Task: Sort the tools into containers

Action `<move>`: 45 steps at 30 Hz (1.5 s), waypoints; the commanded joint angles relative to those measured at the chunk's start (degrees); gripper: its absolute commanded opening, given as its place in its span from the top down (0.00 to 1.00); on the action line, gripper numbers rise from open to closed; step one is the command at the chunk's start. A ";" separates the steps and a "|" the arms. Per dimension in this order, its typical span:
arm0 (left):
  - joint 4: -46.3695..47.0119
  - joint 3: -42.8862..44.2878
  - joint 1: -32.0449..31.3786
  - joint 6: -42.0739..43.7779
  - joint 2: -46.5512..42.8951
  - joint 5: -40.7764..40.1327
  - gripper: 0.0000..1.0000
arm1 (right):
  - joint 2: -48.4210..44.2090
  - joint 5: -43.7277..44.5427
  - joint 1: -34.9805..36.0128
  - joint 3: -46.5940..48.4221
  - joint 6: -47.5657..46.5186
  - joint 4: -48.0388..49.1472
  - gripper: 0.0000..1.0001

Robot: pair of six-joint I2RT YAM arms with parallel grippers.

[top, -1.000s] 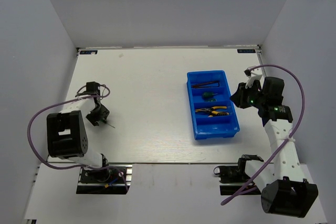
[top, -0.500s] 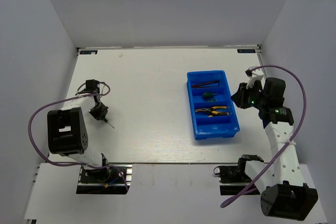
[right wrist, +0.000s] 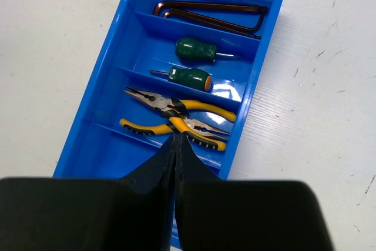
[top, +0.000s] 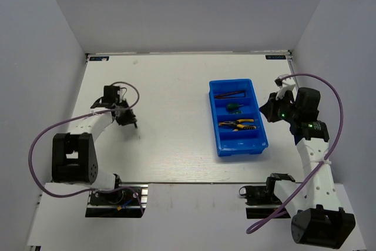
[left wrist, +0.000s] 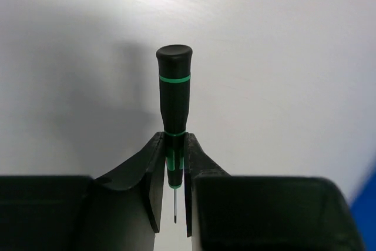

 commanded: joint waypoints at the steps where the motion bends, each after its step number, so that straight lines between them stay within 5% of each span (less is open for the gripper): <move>1: 9.22 6.49 -5.44 9.05 -5.98 20.84 1.00 | -0.09 -1.97 -0.01 -1.37 -0.32 1.76 1.00; 11: 23.19 22.86 -30.64 16.28 2.00 42.78 1.00 | -0.79 7.94 -0.19 -2.43 2.14 5.63 1.00; 19: 19.61 39.12 -47.11 23.65 15.01 36.03 1.00 | -1.41 28.05 -1.33 -3.05 5.91 8.62 1.00; 34: 23.12 40.18 -56.87 24.71 28.99 27.85 1.00 | -2.82 29.76 -3.00 -2.00 6.54 8.01 1.00; 36: 23.82 39.48 -57.40 24.71 29.79 26.98 0.95 | -2.91 29.23 -3.00 -1.99 6.54 7.92 1.00; 42: 23.82 37.81 -57.93 24.71 30.41 24.25 0.44 | -2.82 27.91 -3.00 -2.34 6.36 7.92 1.00; 45: 23.04 37.20 -57.93 24.71 29.00 23.02 0.36 | -2.82 27.56 -3.09 -2.35 6.27 7.92 1.00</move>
